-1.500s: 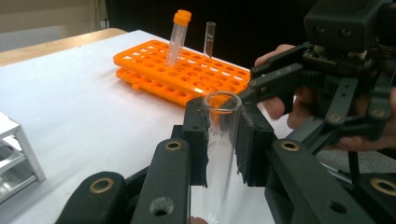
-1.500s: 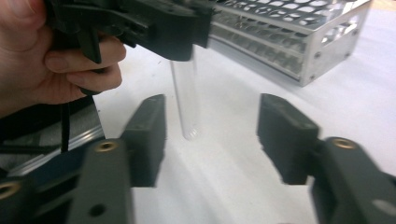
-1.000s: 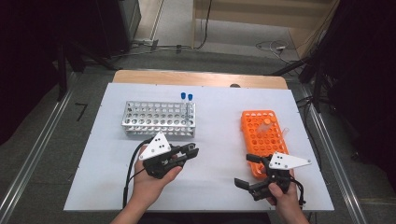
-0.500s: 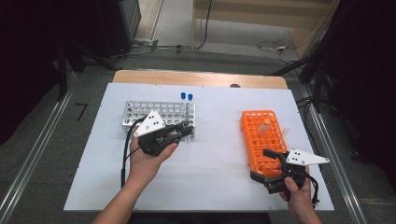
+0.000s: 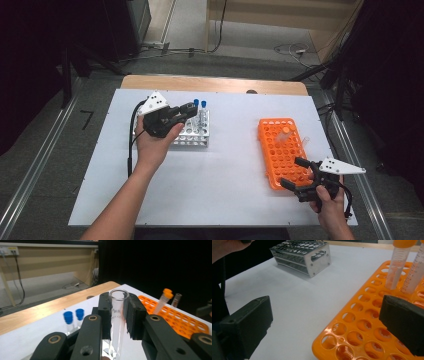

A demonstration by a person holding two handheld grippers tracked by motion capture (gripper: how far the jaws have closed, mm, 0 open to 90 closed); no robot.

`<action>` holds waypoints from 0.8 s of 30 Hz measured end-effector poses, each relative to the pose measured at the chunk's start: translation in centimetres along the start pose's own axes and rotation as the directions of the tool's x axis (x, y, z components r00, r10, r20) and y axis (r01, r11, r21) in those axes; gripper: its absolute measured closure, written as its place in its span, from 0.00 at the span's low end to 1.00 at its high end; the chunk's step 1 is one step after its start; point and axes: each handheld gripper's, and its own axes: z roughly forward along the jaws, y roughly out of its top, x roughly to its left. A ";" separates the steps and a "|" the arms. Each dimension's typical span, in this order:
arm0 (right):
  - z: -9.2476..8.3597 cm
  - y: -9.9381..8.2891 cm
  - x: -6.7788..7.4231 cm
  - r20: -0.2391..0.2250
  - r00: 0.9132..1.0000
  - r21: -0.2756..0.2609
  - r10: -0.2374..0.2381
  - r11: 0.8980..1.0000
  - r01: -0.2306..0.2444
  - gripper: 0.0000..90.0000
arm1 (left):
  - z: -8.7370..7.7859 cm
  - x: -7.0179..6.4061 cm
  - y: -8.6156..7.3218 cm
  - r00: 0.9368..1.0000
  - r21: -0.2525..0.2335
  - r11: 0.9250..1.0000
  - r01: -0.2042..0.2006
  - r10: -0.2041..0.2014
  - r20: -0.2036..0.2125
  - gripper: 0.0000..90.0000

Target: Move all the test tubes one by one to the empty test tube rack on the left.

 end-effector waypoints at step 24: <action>-0.8 -0.5 -1.2 0.007 1.000 -0.008 0.027 1.000 -0.027 0.00 | 5.0 5.2 -1.3 0.975 -0.006 0.998 0.066 -0.066 -0.211 0.85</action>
